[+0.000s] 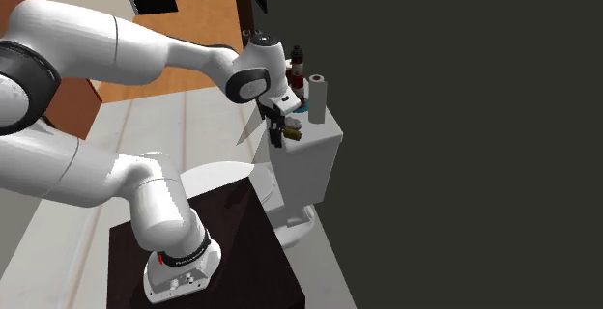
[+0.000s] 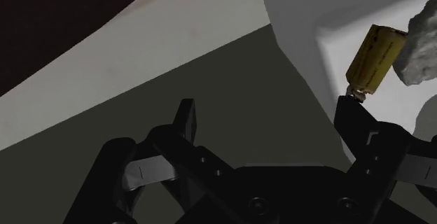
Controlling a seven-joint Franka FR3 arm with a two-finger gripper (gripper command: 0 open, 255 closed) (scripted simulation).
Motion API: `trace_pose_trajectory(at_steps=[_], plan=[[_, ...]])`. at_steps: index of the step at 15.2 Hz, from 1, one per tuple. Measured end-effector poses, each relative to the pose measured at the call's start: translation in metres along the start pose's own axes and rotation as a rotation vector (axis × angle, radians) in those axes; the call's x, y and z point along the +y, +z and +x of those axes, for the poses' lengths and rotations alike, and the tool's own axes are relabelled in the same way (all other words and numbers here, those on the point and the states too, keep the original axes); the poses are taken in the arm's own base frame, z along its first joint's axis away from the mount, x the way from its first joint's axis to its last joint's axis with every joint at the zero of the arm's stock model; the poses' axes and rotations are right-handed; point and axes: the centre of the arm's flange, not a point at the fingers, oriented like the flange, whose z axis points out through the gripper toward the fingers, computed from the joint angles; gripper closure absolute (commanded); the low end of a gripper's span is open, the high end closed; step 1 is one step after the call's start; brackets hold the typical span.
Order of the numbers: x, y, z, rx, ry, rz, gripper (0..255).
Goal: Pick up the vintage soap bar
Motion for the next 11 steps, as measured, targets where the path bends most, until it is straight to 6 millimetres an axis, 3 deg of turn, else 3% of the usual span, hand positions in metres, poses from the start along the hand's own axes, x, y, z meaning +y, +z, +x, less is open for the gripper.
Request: trace_pose_trajectory(at_steps=[5, 11], plan=[[-0.049, 0.040, 0.000, 0.028, 0.124, 0.043, 0], [-0.103, 0.086, 0.016, 0.059, 0.279, 0.096, 0]])
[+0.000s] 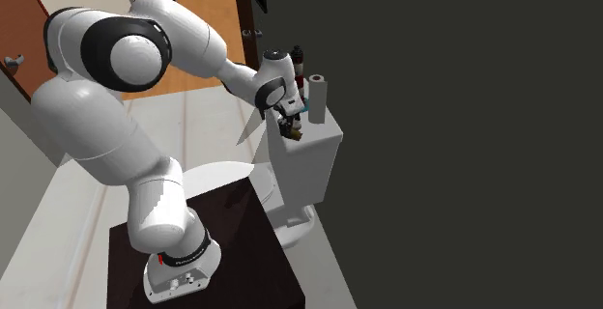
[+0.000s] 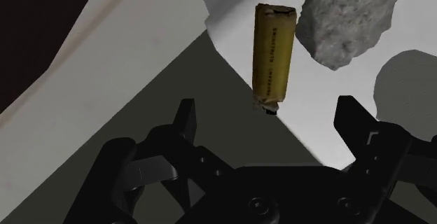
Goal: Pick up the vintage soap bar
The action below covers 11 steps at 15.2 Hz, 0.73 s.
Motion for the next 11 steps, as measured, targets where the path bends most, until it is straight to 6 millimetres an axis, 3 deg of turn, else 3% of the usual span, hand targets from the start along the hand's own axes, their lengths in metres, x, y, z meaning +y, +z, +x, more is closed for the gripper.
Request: trace_pose_trajectory(at_steps=[3, 9, 10, 11], plan=[[-0.014, 0.019, 0.001, 0.008, 0.045, 0.016, 0], [-0.007, 0.049, -0.002, 0.009, 0.053, 0.019, 0], [-0.007, 0.052, -0.001, 0.009, 0.052, 0.019, 255], [-0.007, 0.053, -0.001, 0.010, 0.053, 0.020, 255]])
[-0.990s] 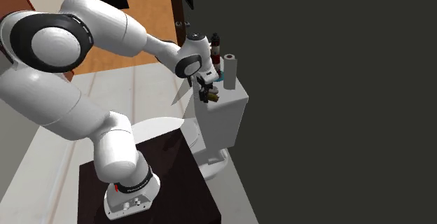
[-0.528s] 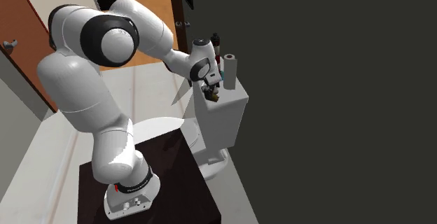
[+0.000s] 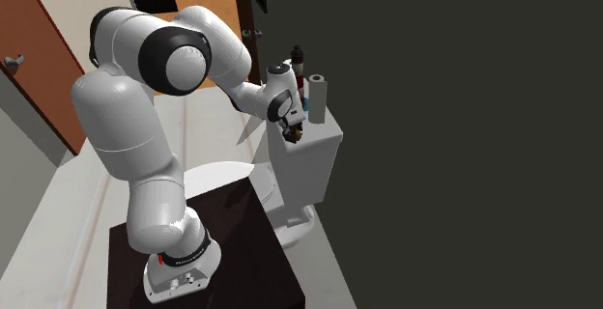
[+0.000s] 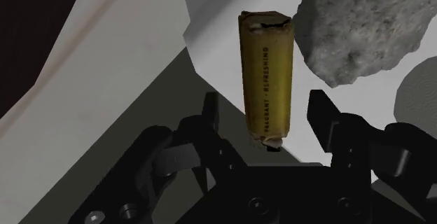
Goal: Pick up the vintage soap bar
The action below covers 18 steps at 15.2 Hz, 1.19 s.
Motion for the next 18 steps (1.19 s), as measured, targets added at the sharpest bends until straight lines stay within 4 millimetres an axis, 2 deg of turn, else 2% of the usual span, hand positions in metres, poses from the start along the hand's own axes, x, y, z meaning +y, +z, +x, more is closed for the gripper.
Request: trace_pose_trajectory(at_steps=[10, 18], plan=[[-0.001, -0.001, -0.001, 0.000, -0.001, 0.002, 255], [-0.010, -0.040, 0.001, 0.000, 0.000, 0.000, 255]])
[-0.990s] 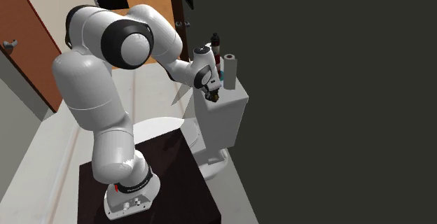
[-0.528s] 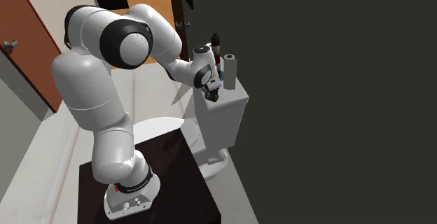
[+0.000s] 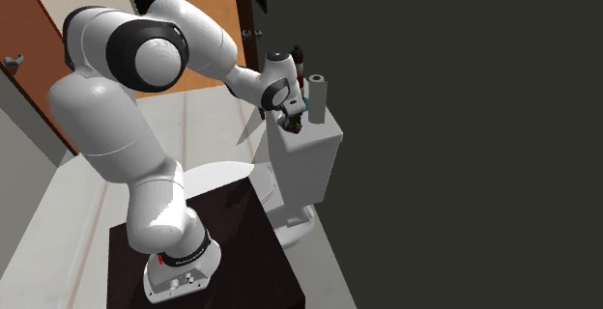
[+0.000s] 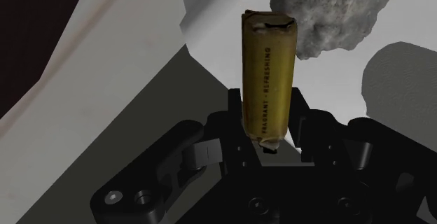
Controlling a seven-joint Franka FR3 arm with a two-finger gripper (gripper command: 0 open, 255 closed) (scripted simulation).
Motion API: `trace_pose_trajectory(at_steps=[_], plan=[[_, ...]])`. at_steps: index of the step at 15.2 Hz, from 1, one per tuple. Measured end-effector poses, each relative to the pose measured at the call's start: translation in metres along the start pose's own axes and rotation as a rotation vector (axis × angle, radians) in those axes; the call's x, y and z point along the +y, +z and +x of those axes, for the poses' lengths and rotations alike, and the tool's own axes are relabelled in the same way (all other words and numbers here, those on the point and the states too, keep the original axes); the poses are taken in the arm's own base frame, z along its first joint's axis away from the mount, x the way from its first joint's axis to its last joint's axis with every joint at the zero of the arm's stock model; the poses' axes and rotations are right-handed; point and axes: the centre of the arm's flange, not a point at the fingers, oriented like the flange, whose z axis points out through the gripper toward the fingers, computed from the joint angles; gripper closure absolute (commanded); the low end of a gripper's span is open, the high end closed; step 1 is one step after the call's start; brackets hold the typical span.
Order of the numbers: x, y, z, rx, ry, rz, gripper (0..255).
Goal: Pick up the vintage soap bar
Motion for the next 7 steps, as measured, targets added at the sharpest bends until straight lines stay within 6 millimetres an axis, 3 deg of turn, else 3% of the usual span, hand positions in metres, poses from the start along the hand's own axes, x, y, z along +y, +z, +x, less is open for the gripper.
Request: trace_pose_trajectory(at_steps=[7], plan=[[-0.010, -0.034, 0.001, 0.000, 0.000, 0.000, 255]])
